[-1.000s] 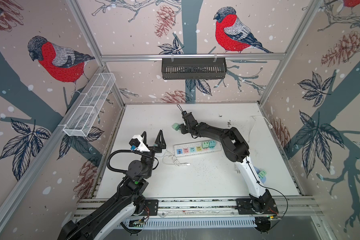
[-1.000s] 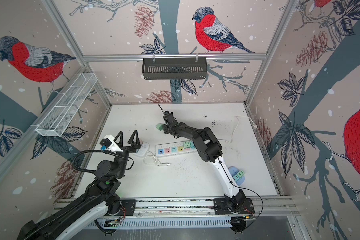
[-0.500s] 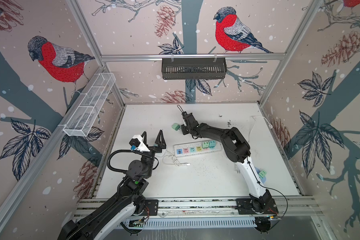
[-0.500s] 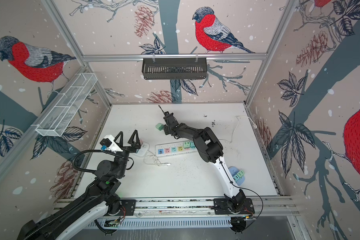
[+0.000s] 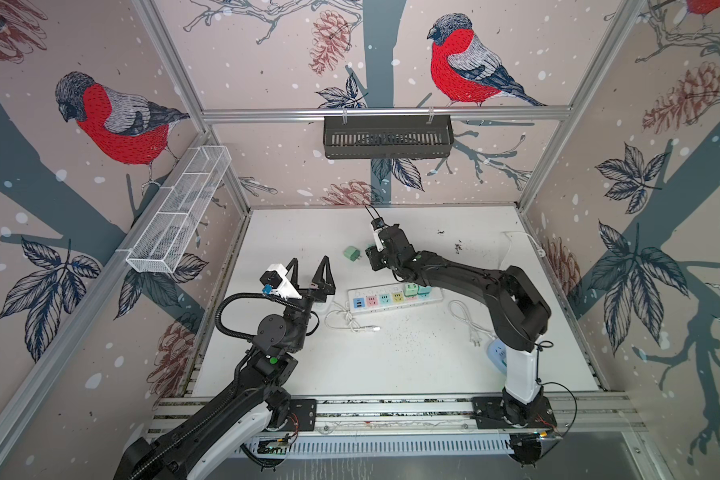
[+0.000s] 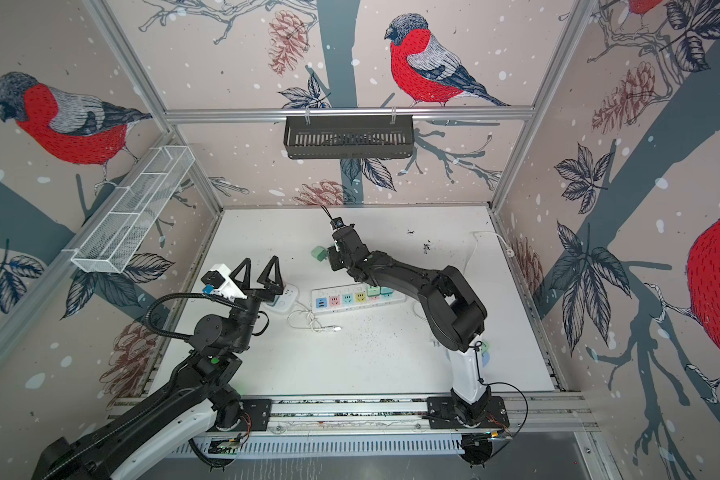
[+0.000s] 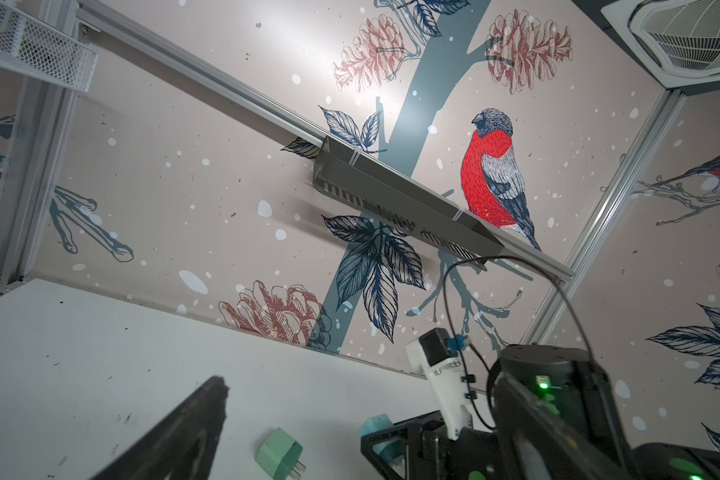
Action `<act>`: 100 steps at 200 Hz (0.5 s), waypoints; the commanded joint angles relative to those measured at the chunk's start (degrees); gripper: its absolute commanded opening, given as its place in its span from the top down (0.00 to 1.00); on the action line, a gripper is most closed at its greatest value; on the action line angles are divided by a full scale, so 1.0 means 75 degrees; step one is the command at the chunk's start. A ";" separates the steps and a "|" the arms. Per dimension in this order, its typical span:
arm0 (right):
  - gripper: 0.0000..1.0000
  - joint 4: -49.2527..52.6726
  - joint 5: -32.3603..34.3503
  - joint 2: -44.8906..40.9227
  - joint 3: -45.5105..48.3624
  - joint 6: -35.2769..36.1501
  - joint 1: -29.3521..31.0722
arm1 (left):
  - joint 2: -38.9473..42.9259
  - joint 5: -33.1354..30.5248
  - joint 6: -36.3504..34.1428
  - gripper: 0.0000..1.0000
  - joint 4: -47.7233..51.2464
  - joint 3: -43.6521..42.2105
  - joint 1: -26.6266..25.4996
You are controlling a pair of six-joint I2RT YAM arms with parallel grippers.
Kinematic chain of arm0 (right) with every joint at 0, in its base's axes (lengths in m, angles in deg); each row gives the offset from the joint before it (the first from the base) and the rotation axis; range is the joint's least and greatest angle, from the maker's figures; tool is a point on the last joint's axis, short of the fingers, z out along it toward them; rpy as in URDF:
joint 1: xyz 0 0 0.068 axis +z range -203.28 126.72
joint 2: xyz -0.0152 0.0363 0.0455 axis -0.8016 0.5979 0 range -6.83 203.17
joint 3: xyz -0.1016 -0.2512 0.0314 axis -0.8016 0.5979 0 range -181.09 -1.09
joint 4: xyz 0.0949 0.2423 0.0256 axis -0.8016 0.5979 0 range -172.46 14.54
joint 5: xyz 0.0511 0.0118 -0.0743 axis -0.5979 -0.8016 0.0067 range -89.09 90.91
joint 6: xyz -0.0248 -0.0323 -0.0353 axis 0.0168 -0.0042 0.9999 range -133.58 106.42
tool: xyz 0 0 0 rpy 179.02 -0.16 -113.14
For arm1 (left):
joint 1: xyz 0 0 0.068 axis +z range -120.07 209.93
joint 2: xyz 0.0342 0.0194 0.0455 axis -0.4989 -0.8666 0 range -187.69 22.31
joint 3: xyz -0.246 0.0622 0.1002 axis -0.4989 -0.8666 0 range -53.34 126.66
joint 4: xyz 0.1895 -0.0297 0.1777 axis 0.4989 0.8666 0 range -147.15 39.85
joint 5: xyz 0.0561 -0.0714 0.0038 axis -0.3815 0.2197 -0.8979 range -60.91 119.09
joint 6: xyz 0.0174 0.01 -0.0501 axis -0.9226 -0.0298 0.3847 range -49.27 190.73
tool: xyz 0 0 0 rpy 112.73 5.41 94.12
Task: Insert the plug
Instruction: 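Lift the teal adapter with the right gripper off the table, then bring the teal adapter with the right gripper toward the left gripper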
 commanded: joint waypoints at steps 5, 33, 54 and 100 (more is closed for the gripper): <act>0.70 -0.1225 0.0430 -0.1064 0.1108 0.0149 0.0159 | -0.0116 0.0548 -0.0029 0.01 0.0064 0.0235 0.0010; 0.70 -0.2036 0.0972 -0.2358 0.2510 0.0344 0.0432 | -0.0220 0.1189 -0.0030 0.01 0.0403 0.0530 0.0004; 0.71 -0.2535 0.1345 -0.3281 0.3472 0.0513 0.0594 | -0.0256 0.1531 -0.0013 0.01 0.0522 0.0639 0.0001; 0.71 -0.3731 0.1736 -0.5239 0.5380 0.0939 0.0791 | -0.0678 0.2072 -0.0029 0.01 0.0318 0.0771 0.0007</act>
